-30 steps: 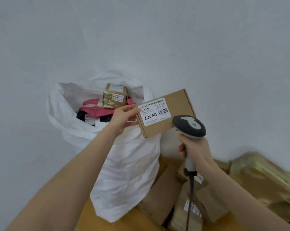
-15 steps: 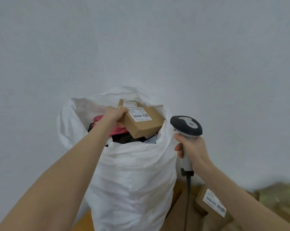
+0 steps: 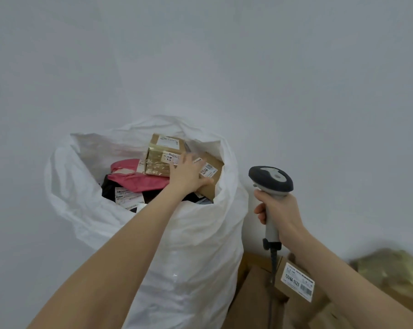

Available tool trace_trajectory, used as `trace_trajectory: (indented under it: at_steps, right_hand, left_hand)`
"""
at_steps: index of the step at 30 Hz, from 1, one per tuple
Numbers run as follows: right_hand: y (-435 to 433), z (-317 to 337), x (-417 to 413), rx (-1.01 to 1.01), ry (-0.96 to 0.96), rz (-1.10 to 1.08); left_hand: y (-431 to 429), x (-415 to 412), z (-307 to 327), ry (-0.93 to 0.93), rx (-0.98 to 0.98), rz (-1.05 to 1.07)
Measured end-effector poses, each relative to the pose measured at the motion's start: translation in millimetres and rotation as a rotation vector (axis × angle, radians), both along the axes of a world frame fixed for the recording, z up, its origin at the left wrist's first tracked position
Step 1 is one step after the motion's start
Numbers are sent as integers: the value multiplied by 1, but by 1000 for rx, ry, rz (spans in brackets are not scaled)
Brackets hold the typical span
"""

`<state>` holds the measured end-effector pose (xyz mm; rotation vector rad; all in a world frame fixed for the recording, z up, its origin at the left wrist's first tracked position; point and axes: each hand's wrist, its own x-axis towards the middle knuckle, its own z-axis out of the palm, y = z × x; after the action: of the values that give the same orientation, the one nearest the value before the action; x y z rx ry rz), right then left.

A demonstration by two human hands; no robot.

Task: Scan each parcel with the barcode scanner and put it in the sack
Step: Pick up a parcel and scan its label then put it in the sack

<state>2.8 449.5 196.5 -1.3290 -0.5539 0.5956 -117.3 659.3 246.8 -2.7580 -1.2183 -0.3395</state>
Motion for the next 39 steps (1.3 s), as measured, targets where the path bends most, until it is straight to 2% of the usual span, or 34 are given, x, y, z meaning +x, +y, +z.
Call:
trace_trajectory:
  at_steps: [2, 3, 5, 11, 14, 18, 21, 24, 30, 39]
  right_hand:
    - [1, -5, 4, -6, 9, -13]
    - [1, -8, 6, -10, 11, -21]
    - [1, -14, 8, -21, 4, -22]
    - [-18, -31, 15, -61, 89, -44]
    - [-32, -37, 20, -66, 133, -43]
    - [-52, -41, 28, -64, 182, -44]
    - [-72, -51, 38, -88, 218, -52]
    - [-95, -73, 50, -108, 270, -77]
    - [-140, -127, 84, -222, 313, -184]
    - [-192, -263, 106, -476, 546, -307]
  left_hand:
    - [6, 1, -4, 245, -30, -33]
    - [11, 2, -10, 285, -72, 11]
    - [16, 3, -25, 257, -139, 82]
    - [14, -1, -24, 197, -211, 60]
    - [0, 0, -12, 8, -239, 45]
    - [-33, 19, 4, -291, -37, -7]
    - [-69, 52, -2, -357, 40, -109]
    - [-107, 90, -35, -344, 42, -234]
    - [-164, 147, -151, -90, -303, -243]
    - [-211, 141, -327, 77, -980, -65]
